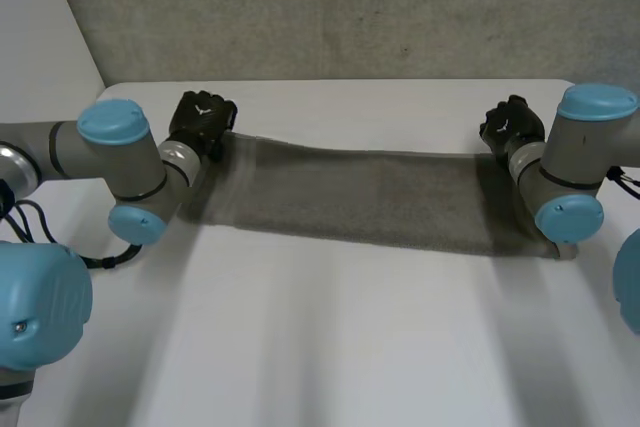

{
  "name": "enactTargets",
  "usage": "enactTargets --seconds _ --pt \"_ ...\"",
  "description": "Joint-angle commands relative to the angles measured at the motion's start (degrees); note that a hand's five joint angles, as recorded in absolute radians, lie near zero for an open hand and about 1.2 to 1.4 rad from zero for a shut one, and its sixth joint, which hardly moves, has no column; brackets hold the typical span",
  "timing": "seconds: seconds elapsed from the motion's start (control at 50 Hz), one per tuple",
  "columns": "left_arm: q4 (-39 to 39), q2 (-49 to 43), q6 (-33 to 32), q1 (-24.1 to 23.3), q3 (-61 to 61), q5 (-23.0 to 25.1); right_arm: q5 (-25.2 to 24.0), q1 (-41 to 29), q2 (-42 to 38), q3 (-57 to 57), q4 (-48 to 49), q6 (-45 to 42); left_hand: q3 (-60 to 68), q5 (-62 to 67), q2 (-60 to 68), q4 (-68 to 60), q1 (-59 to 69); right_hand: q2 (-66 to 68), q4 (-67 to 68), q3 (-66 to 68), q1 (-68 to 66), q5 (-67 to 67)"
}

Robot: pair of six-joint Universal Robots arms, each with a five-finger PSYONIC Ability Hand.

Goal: Fold the towel.

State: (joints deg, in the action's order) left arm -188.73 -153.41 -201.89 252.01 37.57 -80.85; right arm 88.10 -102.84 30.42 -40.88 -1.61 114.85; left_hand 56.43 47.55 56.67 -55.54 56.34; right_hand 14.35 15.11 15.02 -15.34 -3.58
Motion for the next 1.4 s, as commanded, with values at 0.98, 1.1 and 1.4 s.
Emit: enactTargets --seconds 0.98,1.1,1.4 --pt "-3.84 18.06 0.97 -1.26 27.21 -1.85 -16.72 4.93 9.39 -12.65 24.54 -15.37 -39.66 -40.78 -39.89 38.77 -39.56 -4.35 -5.11 -5.02 5.34 3.58" --pt "-3.84 18.06 0.97 -1.26 27.21 -1.85 -15.76 7.56 7.47 -11.24 21.75 -13.34 -39.66 -40.78 -39.89 38.77 -39.56 -4.35 -5.11 -5.02 5.34 3.58" --pt "-3.84 17.18 0.97 -1.35 27.38 -1.85 -16.81 13.72 3.15 -7.37 5.21 -6.42 -39.66 -40.78 -39.89 38.77 -39.56 -4.35 -5.11 -5.02 5.34 3.58"
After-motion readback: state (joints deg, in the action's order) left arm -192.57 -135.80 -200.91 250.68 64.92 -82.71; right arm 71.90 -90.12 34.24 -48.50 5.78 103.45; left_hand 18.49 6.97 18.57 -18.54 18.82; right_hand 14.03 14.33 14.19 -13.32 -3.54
